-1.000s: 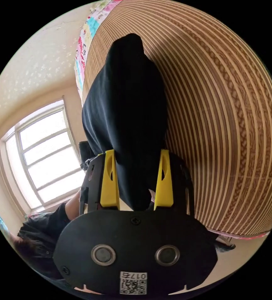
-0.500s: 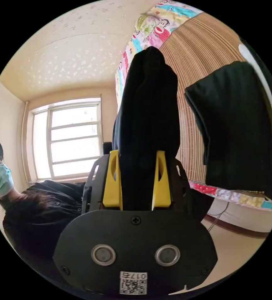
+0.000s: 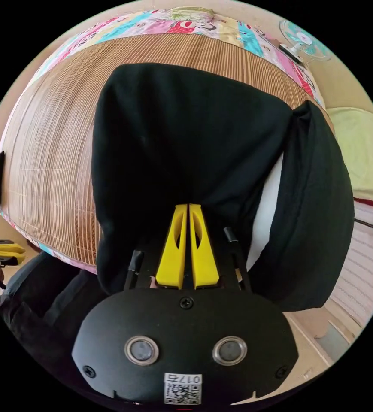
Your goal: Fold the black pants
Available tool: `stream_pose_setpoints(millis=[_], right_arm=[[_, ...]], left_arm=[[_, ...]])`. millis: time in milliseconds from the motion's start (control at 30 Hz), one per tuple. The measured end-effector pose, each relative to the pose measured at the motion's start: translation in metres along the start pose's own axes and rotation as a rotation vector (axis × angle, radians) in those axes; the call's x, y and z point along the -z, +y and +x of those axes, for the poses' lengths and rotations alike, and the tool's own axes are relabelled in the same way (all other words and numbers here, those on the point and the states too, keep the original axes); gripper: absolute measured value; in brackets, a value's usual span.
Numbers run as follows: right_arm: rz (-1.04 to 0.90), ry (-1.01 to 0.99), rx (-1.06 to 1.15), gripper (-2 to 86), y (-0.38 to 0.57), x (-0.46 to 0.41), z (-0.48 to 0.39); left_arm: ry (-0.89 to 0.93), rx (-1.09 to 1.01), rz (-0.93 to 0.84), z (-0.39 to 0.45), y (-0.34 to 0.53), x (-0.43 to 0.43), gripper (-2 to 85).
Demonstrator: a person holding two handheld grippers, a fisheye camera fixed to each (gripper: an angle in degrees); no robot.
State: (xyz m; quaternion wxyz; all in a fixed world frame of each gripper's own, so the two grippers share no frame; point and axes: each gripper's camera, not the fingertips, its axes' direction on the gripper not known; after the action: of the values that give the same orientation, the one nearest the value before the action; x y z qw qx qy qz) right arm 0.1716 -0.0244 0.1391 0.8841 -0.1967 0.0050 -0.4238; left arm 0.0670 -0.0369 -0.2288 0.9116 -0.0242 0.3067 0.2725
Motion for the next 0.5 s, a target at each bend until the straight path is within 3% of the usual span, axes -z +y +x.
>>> stream_pose_setpoints(millis=[167, 267, 333, 500], right_arm=[[-0.105, -0.199, -0.286, 0.3, -0.020, 0.010, 0.011], [0.073, -0.288, -0.514, 0.2, 0.002, 0.058, 0.014], [0.268, -0.326, -0.549, 0.1, 0.026, 0.105, -0.014], [0.426, -0.350, -0.532, 0.1, 0.049, 0.156, -0.102]], left_arm=[[0.022, 0.348, 0.346, -0.097, 0.102, 0.086, 3.6], [-0.062, 0.556, 0.483, -0.141, 0.168, 0.123, 1.4], [-0.058, 0.664, 0.636, -0.175, 0.217, 0.156, 3.6], [-0.104, 0.737, 0.929, -0.235, 0.278, 0.236, 9.5]])
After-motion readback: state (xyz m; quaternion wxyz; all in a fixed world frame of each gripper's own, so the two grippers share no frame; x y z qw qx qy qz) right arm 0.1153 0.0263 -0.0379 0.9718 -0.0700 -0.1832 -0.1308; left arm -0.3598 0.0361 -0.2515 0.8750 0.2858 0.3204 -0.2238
